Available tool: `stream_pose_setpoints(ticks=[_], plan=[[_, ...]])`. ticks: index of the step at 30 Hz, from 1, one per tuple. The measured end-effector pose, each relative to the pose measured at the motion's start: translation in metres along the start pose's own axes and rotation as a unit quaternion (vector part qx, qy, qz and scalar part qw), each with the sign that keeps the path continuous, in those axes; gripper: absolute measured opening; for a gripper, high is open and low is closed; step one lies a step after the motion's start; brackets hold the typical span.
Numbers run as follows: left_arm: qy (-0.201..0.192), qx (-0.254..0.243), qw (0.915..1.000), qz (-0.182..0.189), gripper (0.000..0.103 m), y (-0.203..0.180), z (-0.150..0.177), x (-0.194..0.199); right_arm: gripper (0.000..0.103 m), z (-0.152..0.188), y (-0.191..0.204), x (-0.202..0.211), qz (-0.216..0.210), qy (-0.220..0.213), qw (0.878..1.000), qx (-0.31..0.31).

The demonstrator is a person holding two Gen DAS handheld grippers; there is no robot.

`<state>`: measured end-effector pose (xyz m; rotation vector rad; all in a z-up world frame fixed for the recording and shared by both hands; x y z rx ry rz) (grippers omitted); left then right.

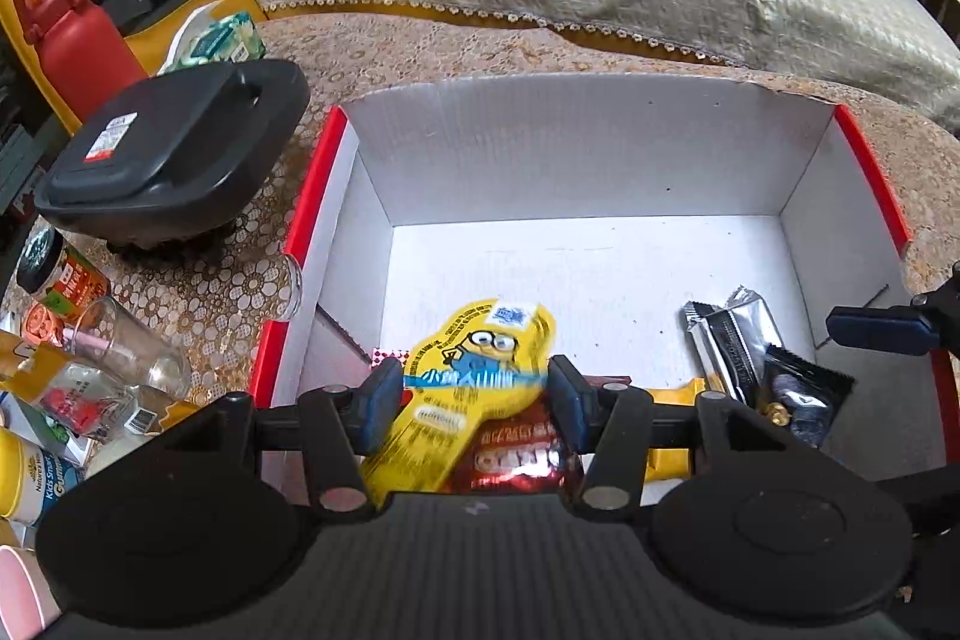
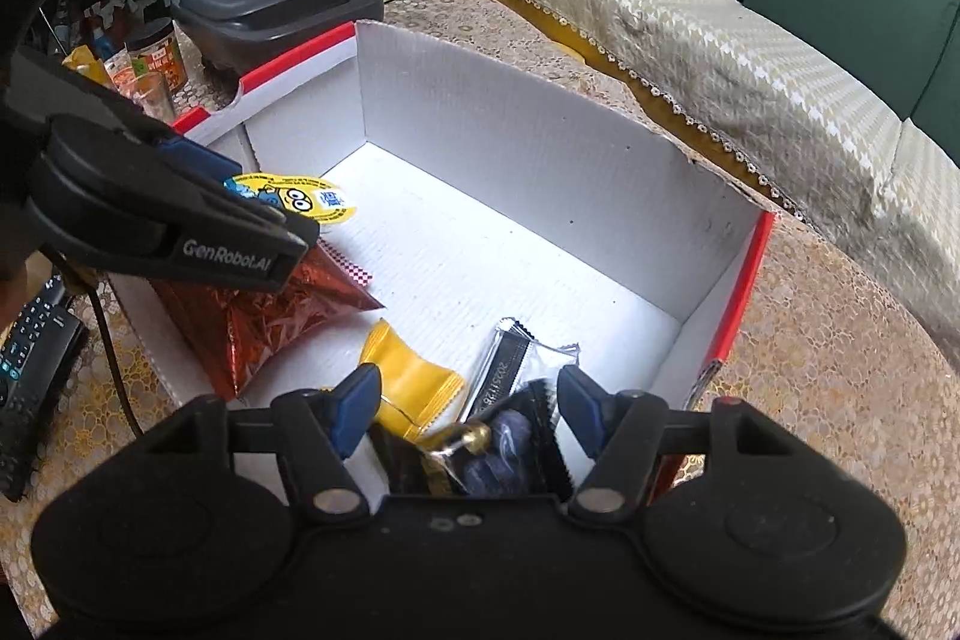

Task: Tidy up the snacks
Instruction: 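Open both tools to drop the lollipop and cookie packet into the box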

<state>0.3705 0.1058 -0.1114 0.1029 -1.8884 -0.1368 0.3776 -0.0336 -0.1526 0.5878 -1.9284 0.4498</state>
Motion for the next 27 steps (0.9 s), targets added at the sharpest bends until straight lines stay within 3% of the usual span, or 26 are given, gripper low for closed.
stream_pose_setpoints(ticks=[3,5,10,27], plan=[[-0.005,0.007,0.9999,0.006,0.061,0.001,0.001,0.007,0.068,0.002,-0.002,0.007,-0.003,-0.006,1.0,-0.01],[-0.01,0.008,0.9999,0.011,0.063,-0.001,0.004,0.012,0.078,0.004,-0.004,0.013,-0.006,-0.011,1.0,-0.021],[-0.027,0.01,0.9995,0.01,0.073,-0.004,0.01,0.029,0.081,0.011,-0.011,0.031,-0.016,-0.023,0.999,-0.042],[-0.084,-0.009,0.996,0.028,0.077,-0.02,0.049,0.093,0.096,0.043,-0.017,0.092,-0.033,-0.068,0.993,-0.086]])
Point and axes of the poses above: each gripper's, at about its wrist camera, not at the fingertips, and x roughly against the way its jaws point, y to its left, z to its underside, the point moved 5 cm from there along -x, roughly the way its jaws point, and after that the axes turned 13 degrees about y, right-handed, at the moved point
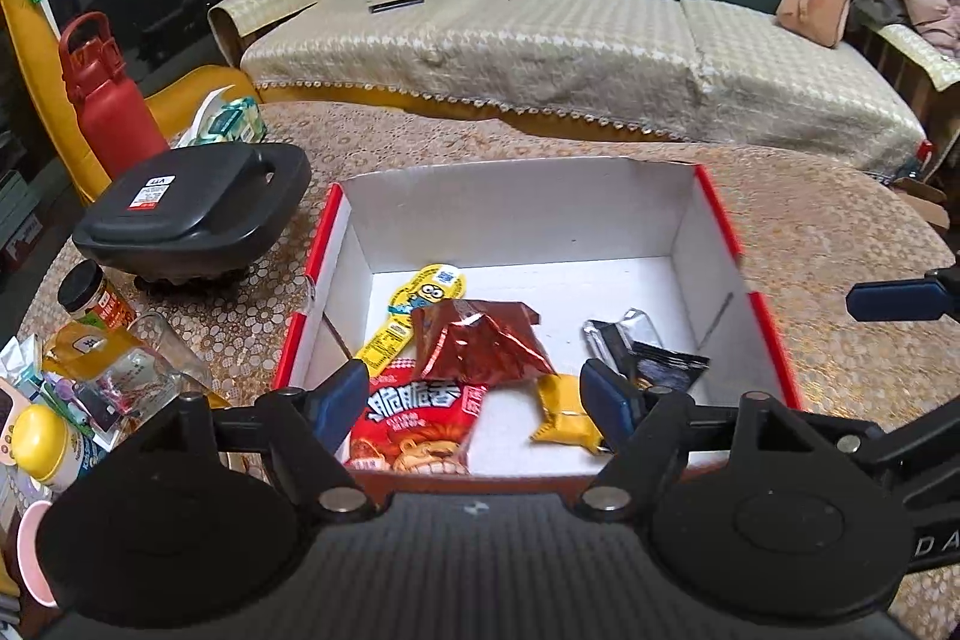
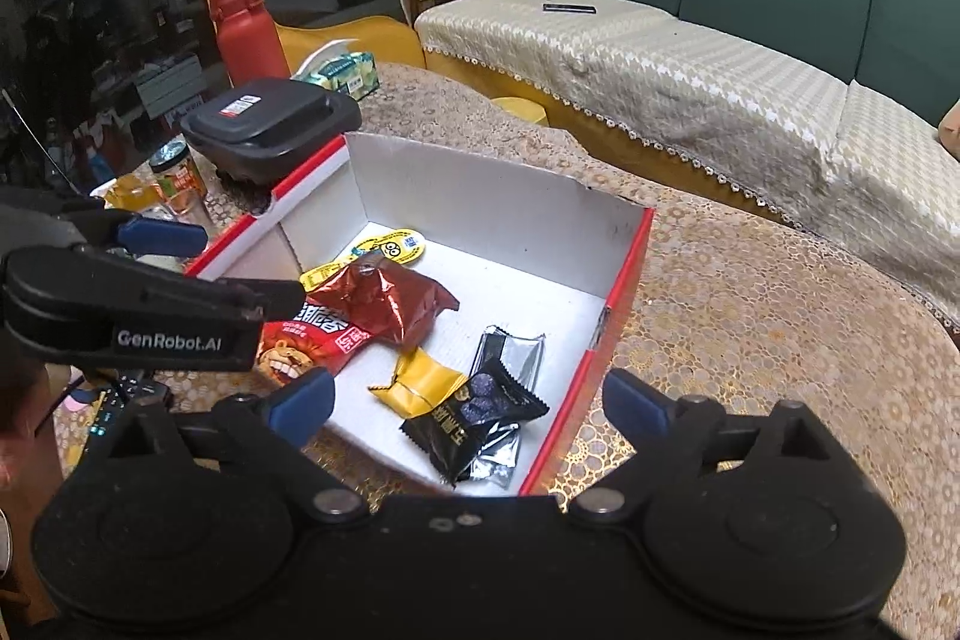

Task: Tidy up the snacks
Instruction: 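Open both tools to drop the lollipop and cookie packet into the box, then withdraw both tools from the box toward the remaining snacks, then grasp the light blue packet with the left tool while the right tool grasps the cream bag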

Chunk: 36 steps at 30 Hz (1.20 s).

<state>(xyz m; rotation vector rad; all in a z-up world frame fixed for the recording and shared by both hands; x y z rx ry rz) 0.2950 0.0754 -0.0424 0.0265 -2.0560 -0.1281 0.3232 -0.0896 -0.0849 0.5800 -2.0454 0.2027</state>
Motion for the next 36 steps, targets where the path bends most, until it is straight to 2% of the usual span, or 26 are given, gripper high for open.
stream_pose_setpoints(ticks=[7,14,18,24,29,36], plan=[[-0.026,-0.012,0.9995,0.013,0.083,-0.012,0.022,0.028,0.102,0.02,0.001,0.025,-0.003,-0.017,1.0,-0.006],[-0.045,-0.01,0.9985,0.029,0.088,-0.019,0.048,0.044,0.103,0.047,-0.003,0.039,-0.01,-0.019,1.0,-0.012],[-0.047,-0.007,0.9977,0.048,0.093,-0.028,0.063,0.048,0.103,0.068,-0.005,0.043,-0.01,-0.02,1.0,-0.005],[-0.022,-0.019,0.9975,0.064,0.094,-0.045,0.082,0.034,0.103,0.099,-0.006,0.036,-0.007,-0.008,1.0,0.009],[0.02,-0.011,0.9965,0.08,0.094,-0.058,0.093,0.012,0.103,0.119,-0.003,0.026,-0.003,0.0,1.0,0.021],[0.069,-0.015,0.9948,0.074,0.094,-0.074,0.104,-0.025,0.102,0.142,0.003,0.002,0.0,0.022,0.999,0.046]])
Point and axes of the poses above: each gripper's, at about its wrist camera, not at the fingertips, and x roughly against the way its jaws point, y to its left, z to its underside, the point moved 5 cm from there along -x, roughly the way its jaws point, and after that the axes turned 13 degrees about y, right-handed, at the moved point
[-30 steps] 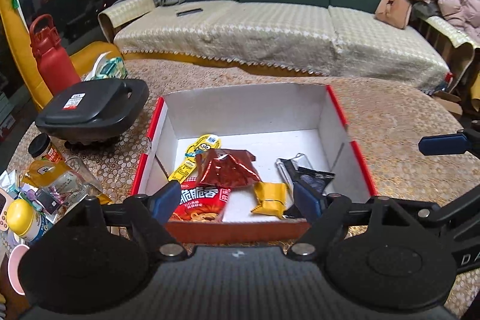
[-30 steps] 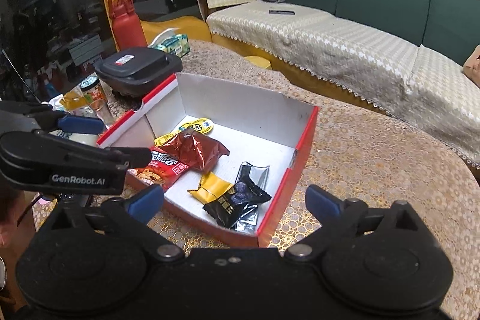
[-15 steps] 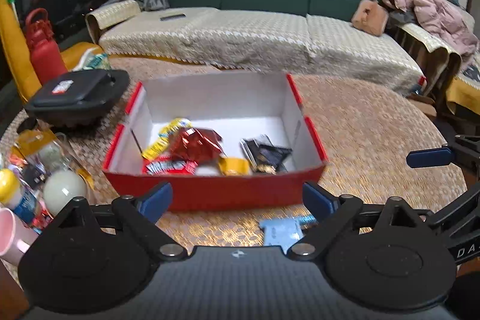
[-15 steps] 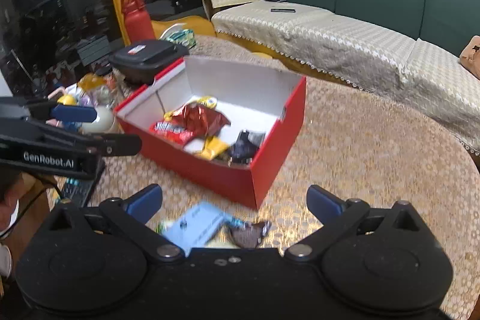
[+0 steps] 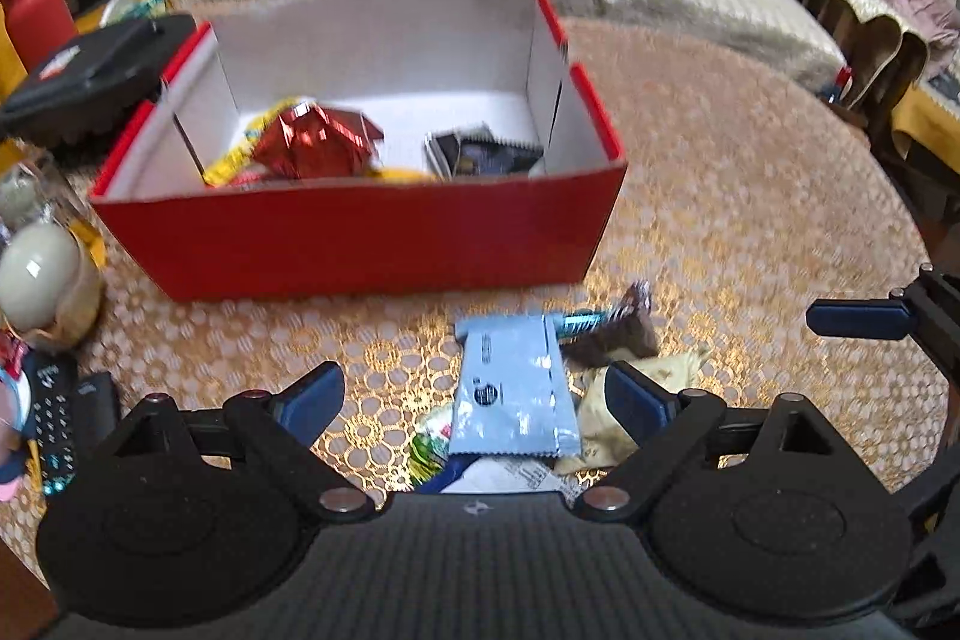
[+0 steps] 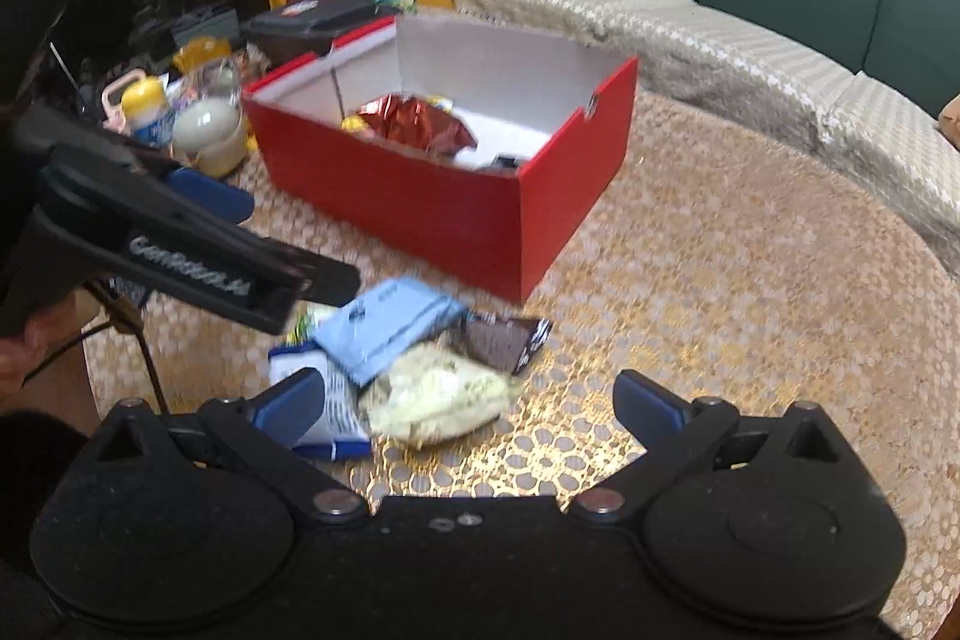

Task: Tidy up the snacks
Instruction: 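Grasp the light blue packet with the left tool while the right tool grasps the cream bag, then carry the blue packet over the box and open the left tool while the right tool holds the cream bag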

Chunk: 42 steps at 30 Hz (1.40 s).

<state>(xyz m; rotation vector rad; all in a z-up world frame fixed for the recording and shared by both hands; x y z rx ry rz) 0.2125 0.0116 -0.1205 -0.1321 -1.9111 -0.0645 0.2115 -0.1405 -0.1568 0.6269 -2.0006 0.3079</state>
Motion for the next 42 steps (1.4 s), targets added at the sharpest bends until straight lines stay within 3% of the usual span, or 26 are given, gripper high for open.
stream_pose_setpoints(ticks=[8,15,22,26,28,31,34,42], plan=[[0.037,0.007,0.9993,0.0,0.094,-0.001,0.0,-0.035,0.098,0.011,-0.004,-0.032,-0.015,0.029,0.999,-0.015],[0.054,0.016,0.9984,-0.002,0.094,0.0,-0.016,-0.053,0.094,0.006,-0.006,-0.043,-0.033,0.028,0.999,-0.021],[0.072,0.013,0.9973,-0.001,0.093,-0.003,-0.024,-0.068,0.082,-0.003,-0.009,-0.053,-0.053,0.034,0.997,-0.033],[0.084,0.002,0.9965,-0.005,0.076,-0.008,-0.026,-0.075,0.073,-0.005,-0.008,-0.057,-0.059,0.038,0.997,-0.03],[0.091,-0.002,0.9958,-0.008,0.062,-0.009,-0.025,-0.078,0.069,-0.004,-0.007,-0.058,-0.064,0.039,0.997,-0.031],[0.087,-0.008,0.9961,-0.011,0.054,-0.011,-0.025,-0.078,0.065,-0.004,-0.007,-0.057,-0.067,0.038,0.997,-0.03],[0.086,-0.01,0.9962,-0.009,0.049,-0.011,-0.025,-0.077,0.062,-0.004,-0.006,-0.055,-0.068,0.035,0.997,-0.028],[0.078,0.004,0.9969,-0.008,0.047,-0.006,-0.02,-0.068,0.053,-0.002,-0.007,-0.05,-0.068,0.033,0.996,-0.042]])
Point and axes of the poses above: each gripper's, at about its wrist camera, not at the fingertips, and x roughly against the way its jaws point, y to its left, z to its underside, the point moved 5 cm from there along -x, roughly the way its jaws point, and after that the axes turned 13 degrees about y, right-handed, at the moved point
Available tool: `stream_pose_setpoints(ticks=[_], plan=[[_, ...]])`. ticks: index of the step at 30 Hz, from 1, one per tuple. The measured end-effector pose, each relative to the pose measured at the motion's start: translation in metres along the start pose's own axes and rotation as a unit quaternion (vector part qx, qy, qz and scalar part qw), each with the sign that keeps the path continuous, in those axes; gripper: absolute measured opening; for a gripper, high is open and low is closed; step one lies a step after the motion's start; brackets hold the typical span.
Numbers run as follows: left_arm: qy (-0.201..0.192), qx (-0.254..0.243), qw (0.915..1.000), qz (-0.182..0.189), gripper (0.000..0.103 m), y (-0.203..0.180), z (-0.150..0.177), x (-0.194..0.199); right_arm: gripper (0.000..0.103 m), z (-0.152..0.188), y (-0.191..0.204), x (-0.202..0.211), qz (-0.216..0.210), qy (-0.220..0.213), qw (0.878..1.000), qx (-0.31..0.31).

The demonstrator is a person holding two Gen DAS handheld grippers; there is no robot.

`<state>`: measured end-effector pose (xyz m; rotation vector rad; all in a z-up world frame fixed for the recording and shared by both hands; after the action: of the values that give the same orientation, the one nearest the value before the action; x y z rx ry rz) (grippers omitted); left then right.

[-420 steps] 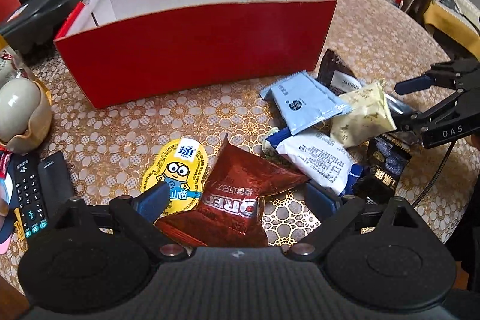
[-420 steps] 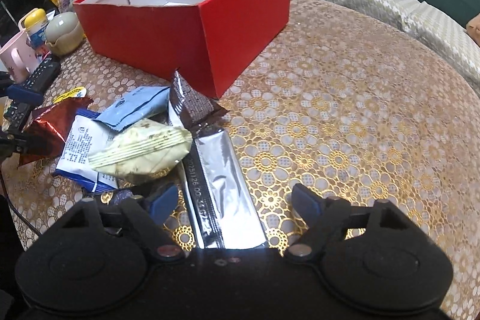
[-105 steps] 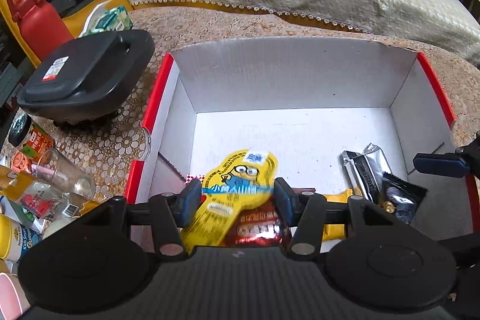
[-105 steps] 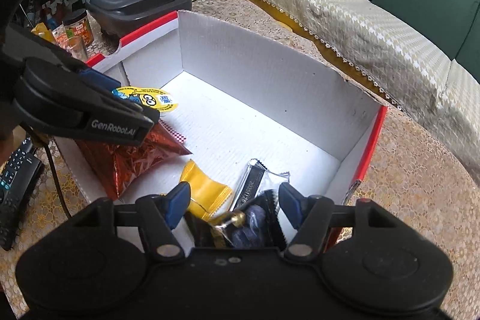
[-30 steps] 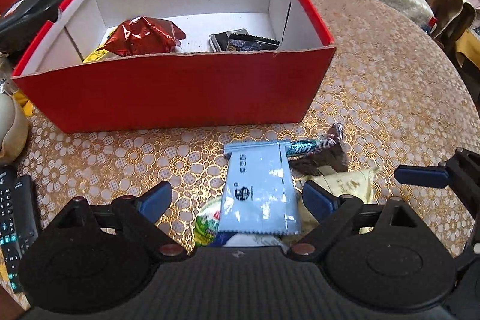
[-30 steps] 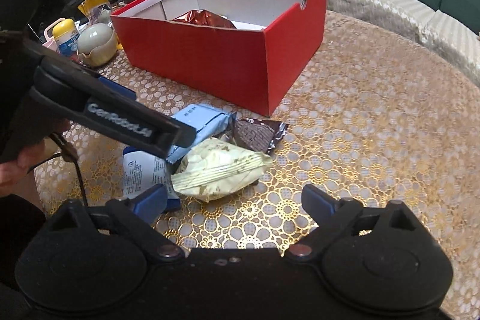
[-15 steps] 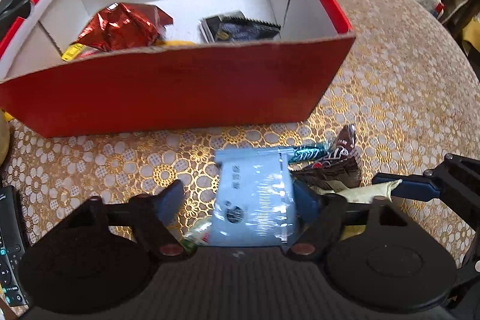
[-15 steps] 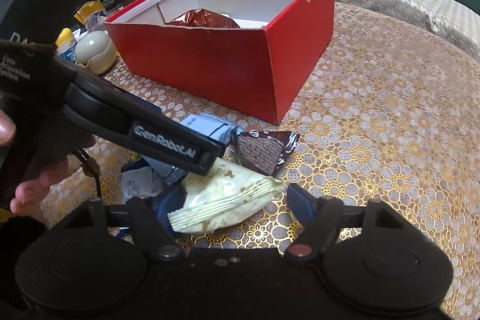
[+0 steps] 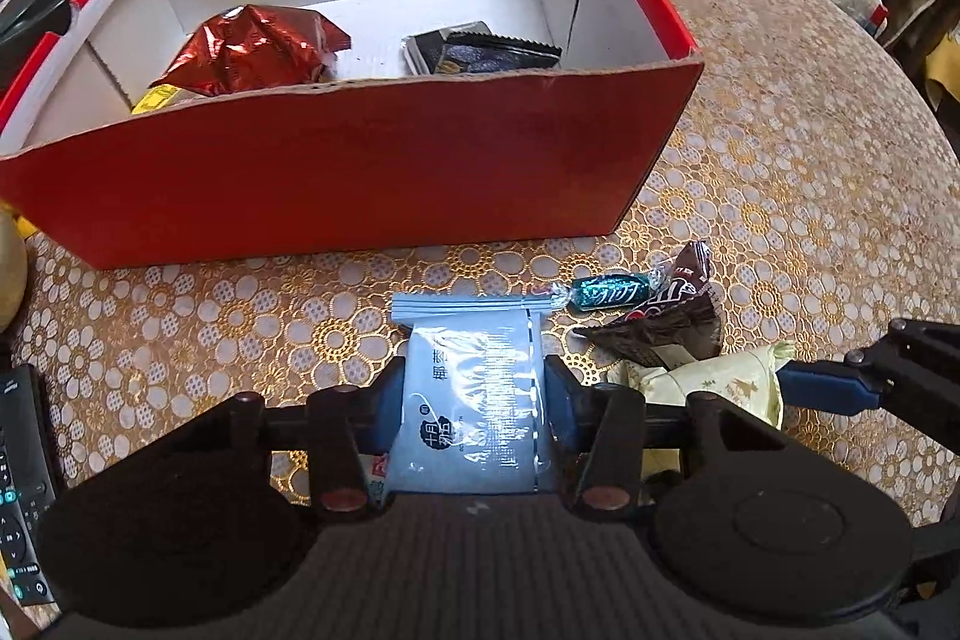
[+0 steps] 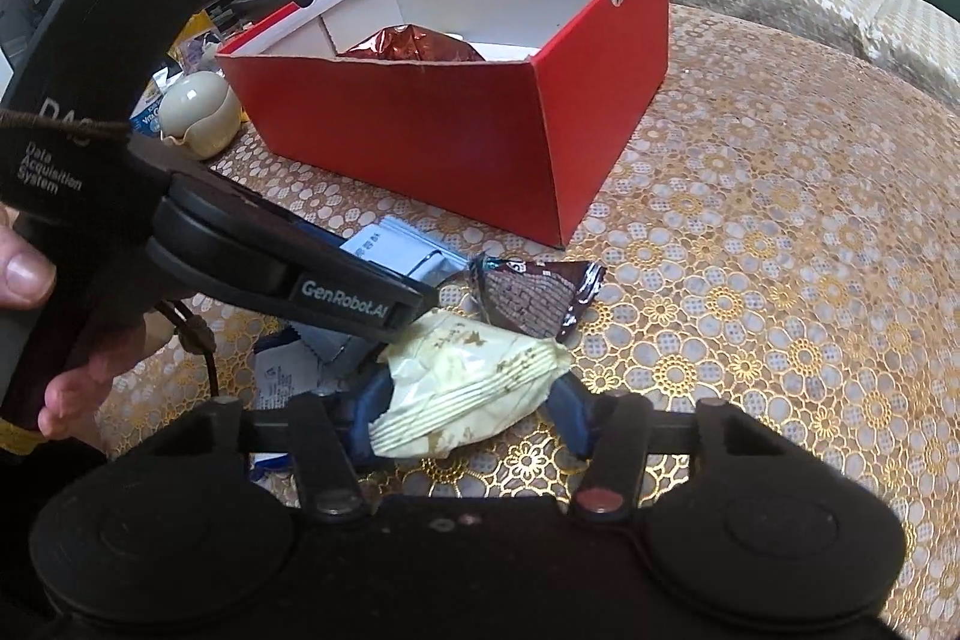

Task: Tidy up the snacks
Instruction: 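Carry the blue packet over the box and open the left tool while the right tool holds the cream bag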

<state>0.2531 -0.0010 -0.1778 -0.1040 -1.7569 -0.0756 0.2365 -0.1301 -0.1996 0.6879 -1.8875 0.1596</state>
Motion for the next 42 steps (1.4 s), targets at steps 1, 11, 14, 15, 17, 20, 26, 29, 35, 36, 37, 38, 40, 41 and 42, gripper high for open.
stream_pose_setpoints(ticks=[1,11,14,15,17,20,26,29,35,36,37,38,40,41,42], plan=[[-0.001,0.003,1.0,0.002,0.047,0.001,0.001,0.001,0.05,0.001,0.0,0.001,0.0,0.0,1.0,-0.002],[-0.019,0.027,0.9994,0.01,0.047,0.017,0.015,0.022,0.038,0.008,-0.005,0.014,0.007,-0.014,0.999,-0.032],[-0.025,0.035,0.999,0.014,0.047,0.022,0.019,0.029,0.038,0.011,-0.007,0.022,0.006,-0.021,0.999,-0.04],[-0.027,0.038,0.9988,0.016,0.047,0.023,0.021,0.032,0.038,0.013,-0.007,0.025,0.005,-0.025,0.999,-0.044],[-0.032,0.042,0.9984,0.019,0.047,0.025,0.025,0.038,0.038,0.015,-0.008,0.031,0.006,-0.035,0.998,-0.049],[-0.042,0.044,0.9979,0.022,0.047,0.025,0.031,0.048,0.038,0.016,-0.009,0.042,0.005,-0.052,0.997,-0.057],[-0.068,0.045,0.9963,0.026,0.047,0.025,0.04,0.075,0.038,0.013,-0.006,0.07,0.004,-0.085,0.994,-0.063],[-0.079,0.044,0.9957,0.021,0.047,0.025,0.042,0.089,0.038,0.009,-0.003,0.083,0.004,-0.099,0.993,-0.06],[-0.105,0.042,0.9935,0.015,0.047,0.03,0.039,0.116,0.038,-0.004,0.004,0.107,0.01,-0.124,0.991,-0.047],[-0.109,0.041,0.9931,0.014,0.047,0.031,0.038,0.121,0.038,-0.008,0.006,0.11,0.011,-0.128,0.991,-0.043],[-0.114,0.039,0.9927,0.013,0.047,0.032,0.036,0.125,0.038,-0.01,0.008,0.113,0.013,-0.131,0.99,-0.04],[-0.117,0.038,0.9923,0.011,0.047,0.033,0.034,0.128,0.038,-0.015,0.009,0.116,0.015,-0.135,0.99,-0.037],[-0.125,0.037,0.9915,0.006,0.047,0.036,0.029,0.135,0.038,-0.023,0.01,0.121,0.016,-0.141,0.989,-0.032],[-0.128,0.036,0.9911,0.004,0.047,0.037,0.026,0.139,0.038,-0.028,0.011,0.123,0.018,-0.144,0.989,-0.028],[-0.132,0.035,0.9906,0.002,0.047,0.038,0.023,0.141,0.038,-0.034,0.012,0.125,0.02,-0.147,0.989,-0.025]])
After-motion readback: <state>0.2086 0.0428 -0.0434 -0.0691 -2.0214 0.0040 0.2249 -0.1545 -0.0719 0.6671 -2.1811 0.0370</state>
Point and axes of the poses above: each gripper's, at about its wrist camera, not at the fingertips, and x roughly against the way its jaws point, y to its left, z to its underside, the point moved 5 cm from there along -x, roughly the way its jaws point, and after that the axes turned 13 degrees about y, right-handed, at the moved point
